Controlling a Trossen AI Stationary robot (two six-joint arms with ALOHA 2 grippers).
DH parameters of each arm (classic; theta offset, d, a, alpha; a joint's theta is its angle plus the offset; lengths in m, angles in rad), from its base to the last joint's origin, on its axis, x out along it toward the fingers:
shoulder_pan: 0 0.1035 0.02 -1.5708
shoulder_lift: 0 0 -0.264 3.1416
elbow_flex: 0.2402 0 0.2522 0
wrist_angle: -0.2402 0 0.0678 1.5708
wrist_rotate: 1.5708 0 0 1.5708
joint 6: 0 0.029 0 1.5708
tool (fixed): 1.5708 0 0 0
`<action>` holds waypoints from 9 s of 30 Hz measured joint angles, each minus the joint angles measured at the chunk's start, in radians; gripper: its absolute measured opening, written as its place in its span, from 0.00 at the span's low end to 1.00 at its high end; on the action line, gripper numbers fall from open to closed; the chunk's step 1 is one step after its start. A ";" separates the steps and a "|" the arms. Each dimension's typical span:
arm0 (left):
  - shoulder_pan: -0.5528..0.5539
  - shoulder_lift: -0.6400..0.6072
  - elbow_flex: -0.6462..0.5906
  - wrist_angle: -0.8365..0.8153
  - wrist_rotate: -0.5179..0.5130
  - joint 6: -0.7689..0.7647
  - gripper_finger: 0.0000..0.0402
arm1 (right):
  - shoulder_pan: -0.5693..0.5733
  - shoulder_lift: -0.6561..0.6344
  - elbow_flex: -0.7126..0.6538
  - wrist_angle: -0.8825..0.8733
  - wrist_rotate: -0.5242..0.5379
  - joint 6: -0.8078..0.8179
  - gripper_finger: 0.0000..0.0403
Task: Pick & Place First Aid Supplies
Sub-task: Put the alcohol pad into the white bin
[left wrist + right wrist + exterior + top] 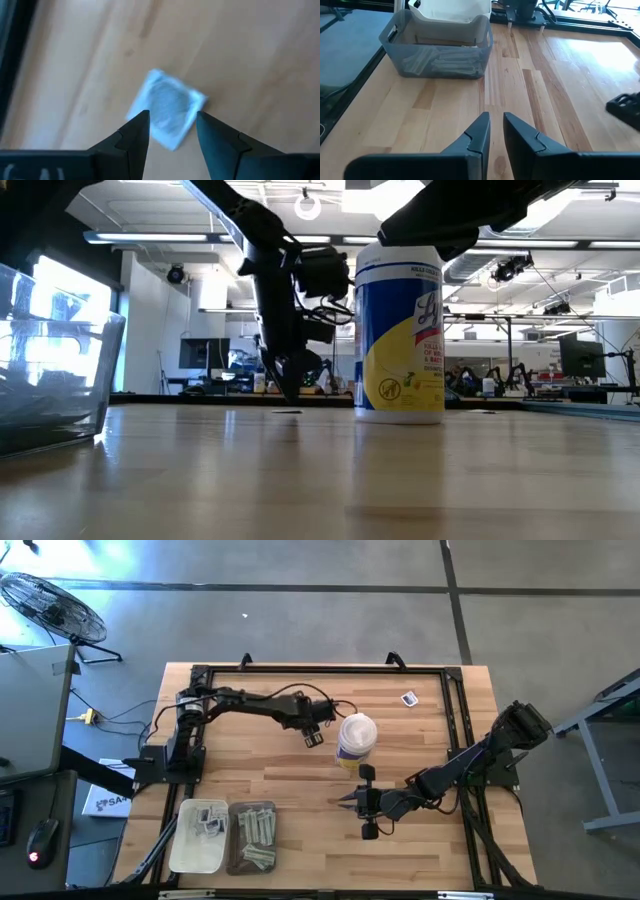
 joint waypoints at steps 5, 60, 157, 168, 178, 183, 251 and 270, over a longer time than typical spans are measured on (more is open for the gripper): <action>-0.013 -0.004 -0.096 0.180 0.064 0.030 0.39 | 0.000 0.000 0.000 0.000 -0.007 0.002 0.12; 0.064 -0.092 -0.335 0.469 0.200 0.139 0.38 | 0.000 0.000 0.000 -0.006 0.000 0.007 0.12; -1.193 -0.600 -0.337 -0.492 0.539 -1.402 0.10 | -0.020 0.000 0.000 -0.015 0.007 -0.022 0.13; -1.181 -0.601 -0.337 -0.545 0.443 -1.300 0.30 | -0.019 -0.099 0.000 -0.317 0.188 0.097 0.13; -1.181 -0.726 -0.337 -0.554 -0.139 -1.092 0.30 | -0.020 -0.392 0.000 -0.566 0.161 0.134 0.09; -1.181 -0.735 -0.337 -0.554 -0.461 -1.004 0.30 | -0.048 -0.552 0.000 -0.606 0.243 0.132 0.06; -1.180 -0.734 -0.337 -0.398 -0.679 -0.800 0.30 | -1.376 0.076 0.001 -0.840 -0.355 0.121 0.29; -1.180 -0.734 -0.337 -0.349 -0.800 -0.800 0.30 | -1.375 0.076 0.001 -0.799 -0.378 0.085 0.20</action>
